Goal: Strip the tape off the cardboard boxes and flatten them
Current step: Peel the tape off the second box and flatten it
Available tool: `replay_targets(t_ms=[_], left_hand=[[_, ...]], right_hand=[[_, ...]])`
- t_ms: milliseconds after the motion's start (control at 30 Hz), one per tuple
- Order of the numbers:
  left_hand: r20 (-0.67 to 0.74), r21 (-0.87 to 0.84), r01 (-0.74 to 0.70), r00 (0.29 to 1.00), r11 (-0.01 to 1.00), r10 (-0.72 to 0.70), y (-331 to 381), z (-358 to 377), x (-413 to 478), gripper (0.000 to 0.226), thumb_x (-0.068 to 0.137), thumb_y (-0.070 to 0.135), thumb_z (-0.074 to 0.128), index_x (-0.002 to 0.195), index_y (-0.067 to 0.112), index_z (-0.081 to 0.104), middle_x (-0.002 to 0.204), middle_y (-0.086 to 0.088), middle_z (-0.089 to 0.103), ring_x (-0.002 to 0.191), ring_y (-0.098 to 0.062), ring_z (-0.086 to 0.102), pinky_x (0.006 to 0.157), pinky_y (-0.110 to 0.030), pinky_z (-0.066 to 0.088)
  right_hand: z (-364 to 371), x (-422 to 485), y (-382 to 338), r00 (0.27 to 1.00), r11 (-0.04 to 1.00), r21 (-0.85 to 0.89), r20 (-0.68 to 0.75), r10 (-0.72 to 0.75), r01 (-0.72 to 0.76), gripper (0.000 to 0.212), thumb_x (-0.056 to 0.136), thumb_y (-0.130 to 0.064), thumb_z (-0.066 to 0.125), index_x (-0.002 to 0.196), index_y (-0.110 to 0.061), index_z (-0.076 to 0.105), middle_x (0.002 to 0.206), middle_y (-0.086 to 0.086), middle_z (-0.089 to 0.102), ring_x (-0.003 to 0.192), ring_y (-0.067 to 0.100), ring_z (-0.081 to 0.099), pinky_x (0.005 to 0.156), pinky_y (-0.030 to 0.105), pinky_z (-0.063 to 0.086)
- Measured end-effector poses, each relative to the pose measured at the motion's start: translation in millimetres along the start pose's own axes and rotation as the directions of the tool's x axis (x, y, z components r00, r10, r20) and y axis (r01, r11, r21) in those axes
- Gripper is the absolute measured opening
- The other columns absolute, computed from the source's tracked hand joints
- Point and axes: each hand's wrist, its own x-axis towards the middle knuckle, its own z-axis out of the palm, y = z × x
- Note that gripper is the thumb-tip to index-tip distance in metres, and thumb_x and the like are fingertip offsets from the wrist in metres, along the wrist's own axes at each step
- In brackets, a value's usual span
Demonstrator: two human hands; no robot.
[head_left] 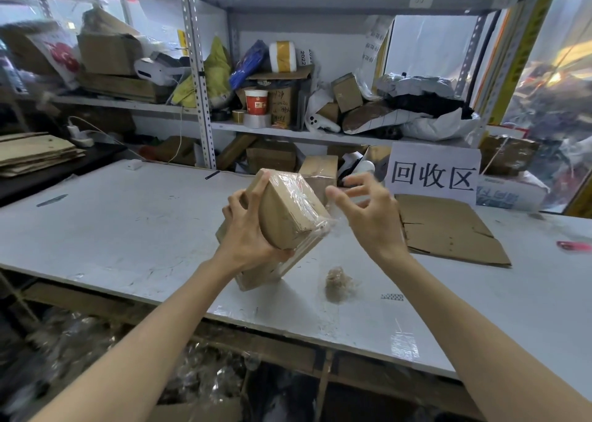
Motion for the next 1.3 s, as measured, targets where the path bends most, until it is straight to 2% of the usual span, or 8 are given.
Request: replay_targets(t_ms=[100,300,400,533,700,867,1067,1300], left_hand=[[0.007,0.000,-0.015,1.000,1.000,0.015,-3.4,2.2,-4.8,0.140,0.048,0.050,0.091,0.149,0.052,-0.005,0.139,-0.002,0.014,0.125,-0.024,0.020,0.104,-0.050,0.035],[0.034,-0.197,0.198,0.980,0.960,-0.196,7.1,-1.3,7.0,0.105,0.044,0.089,0.058,0.131,0.067,0.005,0.141,0.002,0.015,0.121,-0.019,0.022,0.097,-0.039,0.035],[0.011,-0.182,0.243,0.970,0.953,-0.245,7.2,2.3,14.2,0.108,0.042,0.080,0.067,0.129,0.059,0.006,0.130,0.003,0.018,0.116,-0.019,0.023,0.094,-0.034,0.035],[0.039,-0.169,0.301,0.953,0.938,-0.299,4.6,-1.2,21.7,0.104,0.041,0.073,0.069,0.124,0.060,0.007,0.118,0.005,0.017,0.111,-0.021,0.027,0.090,-0.036,0.037],[0.029,-0.169,0.300,0.954,0.939,-0.299,5.0,-0.3,22.3,0.103,0.047,0.062,0.072,0.126,0.058,0.006,0.118,0.002,0.018,0.112,-0.023,0.028,0.087,-0.035,0.037],[0.041,-0.165,0.300,0.954,0.940,-0.297,6.3,-3.8,22.8,0.100,0.050,0.055,0.072,0.127,0.056,0.008,0.119,0.000,0.023,0.112,-0.025,0.033,0.088,-0.036,0.040],[0.060,-0.186,0.293,0.956,0.938,-0.287,9.5,-2.3,27.6,0.100,0.045,0.052,0.073,0.123,0.058,0.010,0.118,-0.001,0.024,0.111,-0.026,0.034,0.085,-0.036,0.039],[0.066,-0.211,0.267,0.964,0.940,-0.259,13.3,-0.5,28.1,0.099,0.046,0.050,0.074,0.123,0.056,0.012,0.118,-0.001,0.025,0.109,-0.025,0.033,0.076,-0.027,0.036]], right_hand=[[11.5,-1.3,2.2,0.964,0.993,-0.115,0.261,0.054,-0.024,0.030,0.075,-0.040,0.077,0.093,-0.015,0.073,0.091,0.000,0.072,0.081,0.009,0.064,0.074,0.030,0.055],[19.4,-3.8,5.4,0.982,0.987,-0.149,0.190,-0.024,0.052,0.012,0.075,-0.019,0.081,0.085,-0.014,0.077,0.070,-0.006,0.065,0.064,0.003,0.053,0.064,0.023,0.044],[18.5,-5.3,3.8,0.985,0.992,-0.115,0.166,-0.039,0.059,0.009,0.081,-0.018,0.074,0.089,-0.018,0.076,0.067,-0.011,0.061,0.060,0.001,0.051,0.056,0.010,0.038],[16.5,-2.6,2.5,0.998,0.998,-0.056,0.065,-0.002,0.005,0.019,0.082,-0.041,0.070,0.090,-0.024,0.076,0.095,-0.006,0.060,0.078,0.001,0.055,0.063,0.013,0.036],[25.3,-0.3,-3.1,0.973,0.979,-0.190,0.230,-0.033,0.078,0.031,0.072,-0.045,0.078,0.089,-0.019,0.077,0.093,-0.003,0.069,0.083,0.010,0.061,0.072,0.030,0.052],[28.4,6.5,-9.9,0.948,0.935,-0.315,0.314,-0.057,0.161,0.025,0.071,-0.040,0.081,0.079,-0.016,0.079,0.076,-0.002,0.073,0.067,0.006,0.061,0.053,0.016,0.041],[24.1,10.2,-15.7,0.922,0.922,-0.338,0.384,-0.048,0.188,0.020,0.076,-0.028,0.080,0.079,-0.009,0.078,0.076,0.006,0.073,0.077,0.018,0.066,0.072,0.032,0.055],[28.5,8.6,-7.1,0.933,0.973,-0.224,0.333,0.137,-0.063,0.014,0.073,-0.023,0.082,0.075,-0.010,0.078,0.067,-0.001,0.069,0.067,0.006,0.062,0.058,0.025,0.049]])
